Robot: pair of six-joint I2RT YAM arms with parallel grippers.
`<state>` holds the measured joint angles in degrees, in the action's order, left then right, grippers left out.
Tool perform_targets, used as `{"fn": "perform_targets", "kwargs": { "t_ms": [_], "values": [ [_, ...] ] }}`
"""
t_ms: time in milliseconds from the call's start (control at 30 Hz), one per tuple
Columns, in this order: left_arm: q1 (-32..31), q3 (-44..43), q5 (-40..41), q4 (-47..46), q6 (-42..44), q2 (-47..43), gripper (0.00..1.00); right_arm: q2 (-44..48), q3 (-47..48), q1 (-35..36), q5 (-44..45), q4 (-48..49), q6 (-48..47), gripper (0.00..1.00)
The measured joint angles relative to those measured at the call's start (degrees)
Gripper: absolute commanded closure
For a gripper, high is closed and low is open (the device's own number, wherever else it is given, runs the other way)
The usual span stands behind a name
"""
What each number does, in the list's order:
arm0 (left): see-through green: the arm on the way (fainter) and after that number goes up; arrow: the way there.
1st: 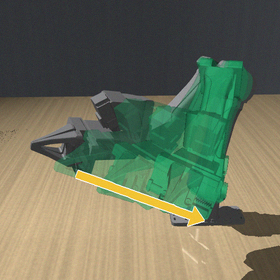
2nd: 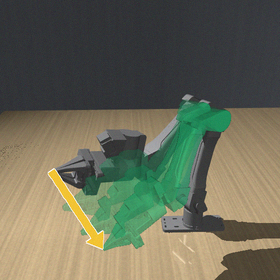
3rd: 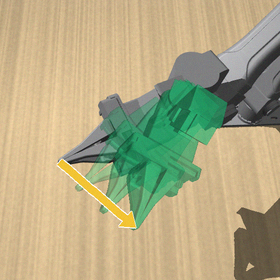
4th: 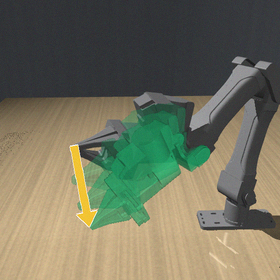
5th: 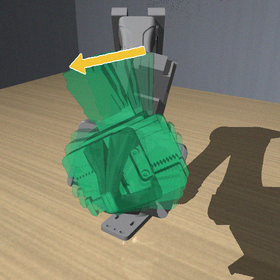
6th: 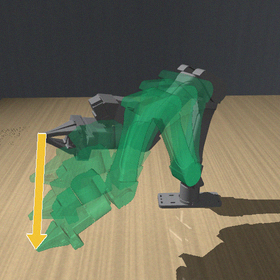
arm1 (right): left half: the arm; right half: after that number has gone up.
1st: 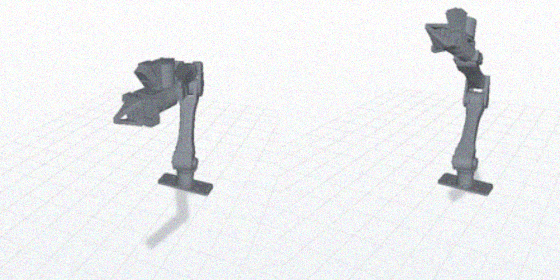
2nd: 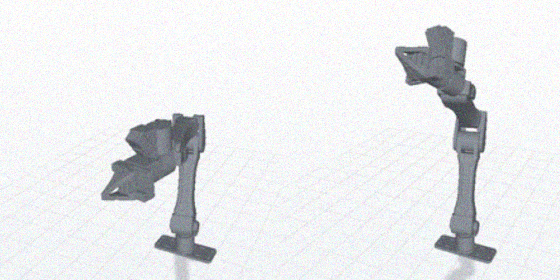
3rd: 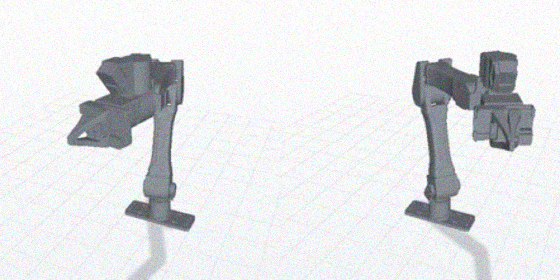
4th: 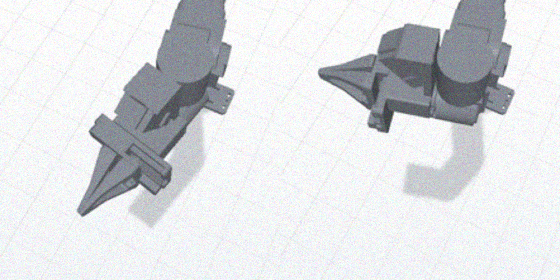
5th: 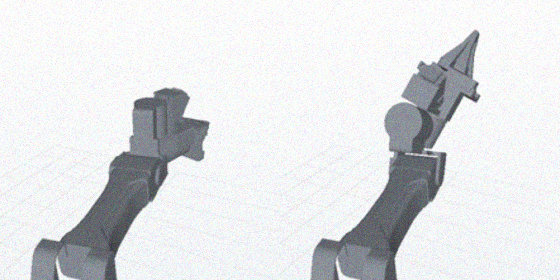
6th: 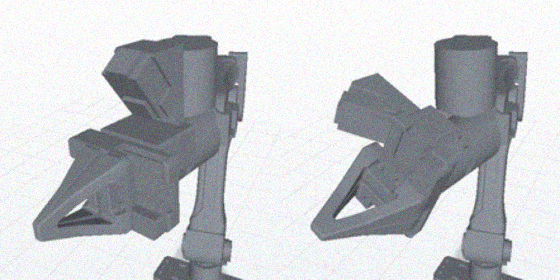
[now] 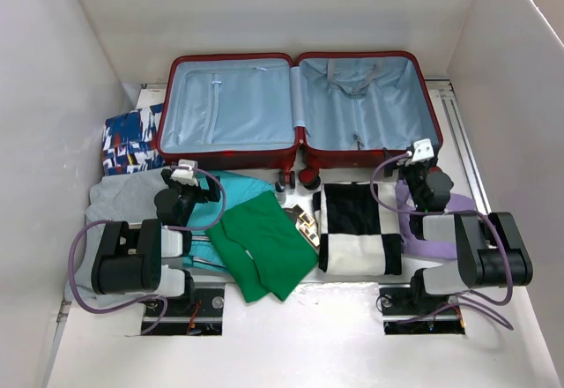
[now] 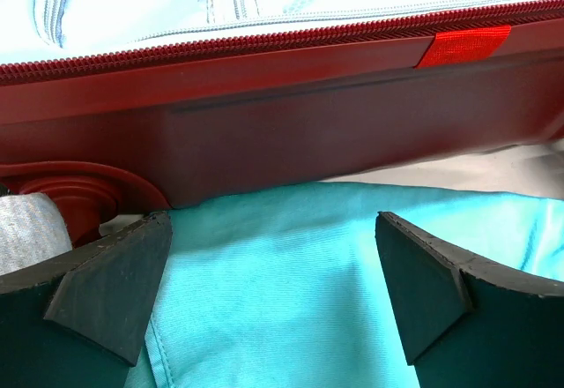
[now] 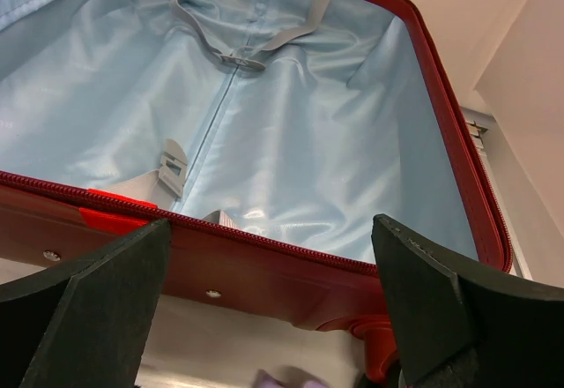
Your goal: Pack the luggage
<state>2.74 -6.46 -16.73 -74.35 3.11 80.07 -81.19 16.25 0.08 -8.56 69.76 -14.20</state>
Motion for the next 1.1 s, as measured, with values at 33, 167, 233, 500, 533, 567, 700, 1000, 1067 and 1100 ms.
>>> {"fn": "perform_targets", "kwargs": {
  "t_ms": [33,167,233,500,533,567,700,1000,1067,1100],
  "values": [
    [0.00,0.00,0.00,0.00,0.00,0.00,0.00,0.00,0.00,0.00,0.00,0.00,0.00,0.01],
    [0.00,0.00,0.00,0.02,0.00,0.00,0.00,0.63,0.24,0.00,0.70,-1.31,0.37,0.01],
    [0.00,0.00,-0.15,0.00,0.02,0.00,0.00,2.99,1.44,0.00,1.46,-5.73,0.55,0.01],
    [2.03,1.14,-1.03,7.06,1.79,-25.59,0.00,21.84,18.21,0.00,2.14,-33.44,1.46,0.01],
    [2.10,-0.11,-2.84,10.47,4.24,-31.63,0.00,23.98,21.09,-0.02,1.99,-37.53,1.51,0.01],
    [2.12,-2.03,-4.74,14.64,6.84,-36.24,0.00,25.53,24.15,-0.02,1.25,-41.31,1.31,0.01],
    [2.08,-10.05,-10.19,32.37,15.19,-49.42,0.00,27.58,37.68,0.72,-2.19,-57.37,0.04,0.01],
    [1.84,-29.68,-16.02,72.65,23.50,-50.84,0.00,11.74,64.50,27.82,12.72,-95.06,-3.78,0.01],
    [1.84,-34.67,-16.59,80.46,23.63,-49.70,0.00,7.54,64.19,35.32,15.80,-100.91,-4.04,0.01],
    [1.84,-36.65,-16.79,83.45,23.58,-49.42,0.00,6.16,62.97,38.14,16.15,-103.06,-3.80,0.03]
  ]
}}
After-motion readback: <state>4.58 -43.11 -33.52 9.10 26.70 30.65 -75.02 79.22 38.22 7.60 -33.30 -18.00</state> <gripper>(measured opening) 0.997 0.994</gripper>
